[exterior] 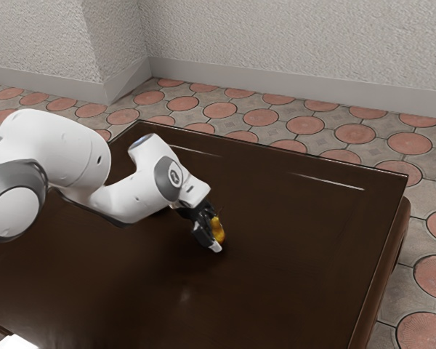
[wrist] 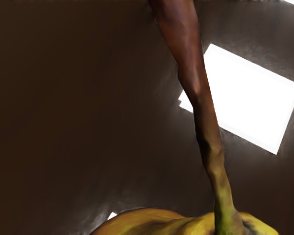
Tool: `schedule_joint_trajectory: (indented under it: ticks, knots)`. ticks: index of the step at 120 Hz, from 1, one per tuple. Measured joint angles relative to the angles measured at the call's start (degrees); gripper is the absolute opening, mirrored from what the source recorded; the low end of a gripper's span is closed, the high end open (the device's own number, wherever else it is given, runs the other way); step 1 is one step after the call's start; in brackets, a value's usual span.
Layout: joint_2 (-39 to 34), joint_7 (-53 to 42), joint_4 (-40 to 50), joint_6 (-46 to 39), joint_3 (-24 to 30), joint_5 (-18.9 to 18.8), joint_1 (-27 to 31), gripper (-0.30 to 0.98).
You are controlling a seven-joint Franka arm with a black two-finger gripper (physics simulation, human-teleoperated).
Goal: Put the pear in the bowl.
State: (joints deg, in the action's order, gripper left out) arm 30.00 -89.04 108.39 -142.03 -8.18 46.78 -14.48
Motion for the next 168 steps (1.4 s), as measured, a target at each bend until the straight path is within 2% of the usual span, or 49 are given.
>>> schedule_joint_trajectory:
  ticks: [13, 26, 41, 54, 65, 78, 87, 96, 118, 146, 168]
  knots:
    - [0.07, -2.69, 0.0, -0.04, 0.01, 0.7, 0.17, 0.39]
    - [-0.47, -4.94, 0.19, -0.23, -0.01, 0.95, -0.03, 0.25]
    - [-8.53, -7.22, 4.3, -0.67, -0.11, 0.43, 0.65, 0.11]
    - [-17.67, -8.92, 7.04, -0.11, -1.15, -5.08, 3.07, 0.03]
    - [-20.79, -10.07, 6.83, 1.44, -6.73, -11.59, 3.86, -0.03]
    - [-18.39, -11.16, 2.87, 3.41, -12.54, -17.12, 5.06, -0.01]
    - [-13.5, -11.72, -2.71, 4.48, -13.51, -18.63, 5.63, 0.14]
    - [-9.84, -12.01, -6.54, 5.52, -13.78, -18.91, 5.7, 0.22]
    - [-2.08, -12.46, -12.59, 7.23, -13.78, -15.92, 6.95, 0.31]
    - [5.66, -12.81, -15.49, 8.13, -13.71, -9.5, 8.29, 0.31]
    - [5.88, -12.92, -15.55, 8.56, -13.62, -7.7, 8.25, 0.5]
